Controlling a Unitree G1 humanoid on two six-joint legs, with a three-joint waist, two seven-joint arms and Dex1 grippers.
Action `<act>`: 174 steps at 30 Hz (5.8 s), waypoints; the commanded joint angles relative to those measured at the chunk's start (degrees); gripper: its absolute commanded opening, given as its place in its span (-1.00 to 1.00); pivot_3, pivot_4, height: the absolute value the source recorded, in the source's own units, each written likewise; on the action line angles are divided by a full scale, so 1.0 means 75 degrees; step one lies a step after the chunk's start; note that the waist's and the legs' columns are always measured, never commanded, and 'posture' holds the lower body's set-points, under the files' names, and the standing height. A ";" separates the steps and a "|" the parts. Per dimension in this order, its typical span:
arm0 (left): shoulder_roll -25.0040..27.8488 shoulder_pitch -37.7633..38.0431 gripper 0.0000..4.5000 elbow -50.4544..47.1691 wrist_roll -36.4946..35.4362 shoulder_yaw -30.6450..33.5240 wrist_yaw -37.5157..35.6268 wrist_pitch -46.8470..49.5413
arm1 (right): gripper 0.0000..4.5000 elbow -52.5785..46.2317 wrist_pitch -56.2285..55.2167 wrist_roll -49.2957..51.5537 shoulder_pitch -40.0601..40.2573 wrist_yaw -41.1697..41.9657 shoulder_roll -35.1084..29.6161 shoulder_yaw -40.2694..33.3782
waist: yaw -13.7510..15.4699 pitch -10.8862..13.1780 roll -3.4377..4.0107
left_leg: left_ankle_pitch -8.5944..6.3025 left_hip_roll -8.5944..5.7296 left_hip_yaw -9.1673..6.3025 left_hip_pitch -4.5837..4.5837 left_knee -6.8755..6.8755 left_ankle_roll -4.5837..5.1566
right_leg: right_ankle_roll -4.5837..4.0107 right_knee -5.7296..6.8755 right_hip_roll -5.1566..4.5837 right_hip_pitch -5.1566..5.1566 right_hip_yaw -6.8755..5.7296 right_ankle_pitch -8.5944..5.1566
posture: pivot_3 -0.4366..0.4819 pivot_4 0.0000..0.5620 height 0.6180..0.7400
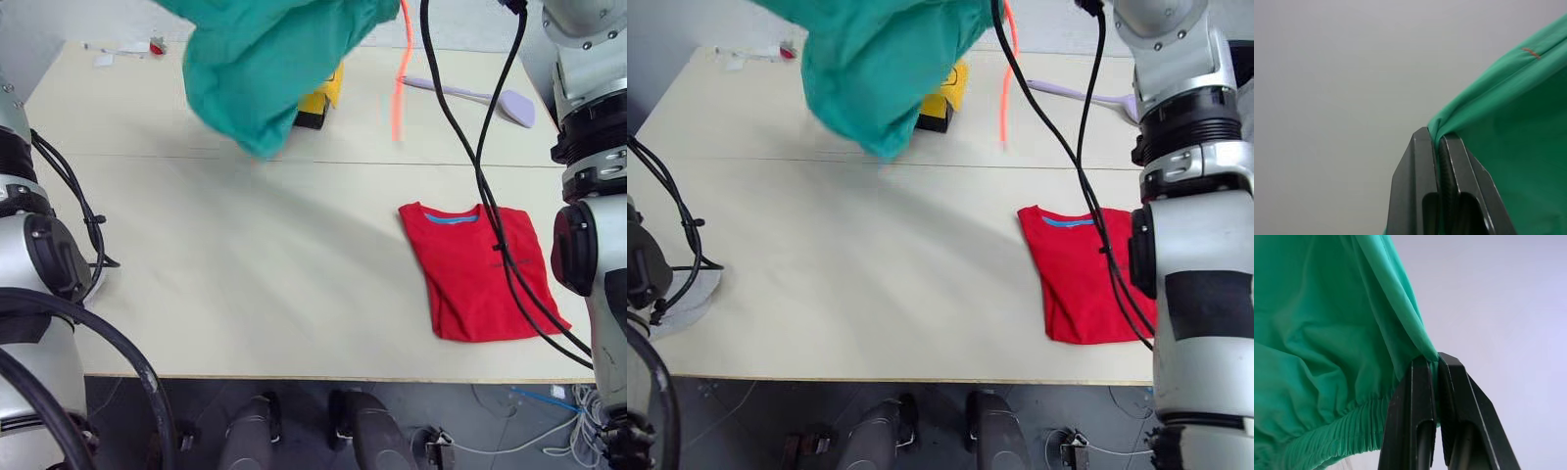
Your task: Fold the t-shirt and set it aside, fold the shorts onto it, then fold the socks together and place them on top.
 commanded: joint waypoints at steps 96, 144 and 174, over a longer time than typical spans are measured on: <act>-0.0758 0.6118 1.00 -0.4651 -0.1956 -0.0167 -0.4114 0.2668 | 0.99 -0.9351 0.6328 0.4646 0.9634 0.5243 -0.0362 -0.1543 | 0.0115 0.0034 0.0014 | -0.0038 0.0001 -0.0473 0.0305 0.0130 -0.0215 | -0.0101 0.0101 0.0260 0.0383 0.0300 -0.0197 | -0.05 -0.47 1.00; 0.0150 1.2443 -0.99 -0.9800 -0.1601 0.0596 -0.2559 0.4940 | -1.00 -0.8488 0.4294 0.3090 1.0347 0.5742 -0.1104 -0.0226 | -0.0040 0.0033 0.0008 | 0.0002 0.0017 -0.0412 0.0404 -0.0045 -0.0157 | -0.0134 -0.0035 0.0265 0.0424 0.0357 -0.0091 | -0.05 -0.47 1.00; -0.0670 1.1181 -0.99 -1.1560 -0.2012 -0.1972 -0.0672 0.7582 | -1.00 -0.9953 0.6904 0.2986 1.0608 0.3878 0.0562 0.0664 | 0.0037 0.0014 -0.0005 | 0.0044 0.0011 -0.0393 0.0372 -0.0116 -0.0214 | -0.0131 -0.0121 0.0280 0.0390 0.0373 -0.0073 | -0.05 -0.47 1.00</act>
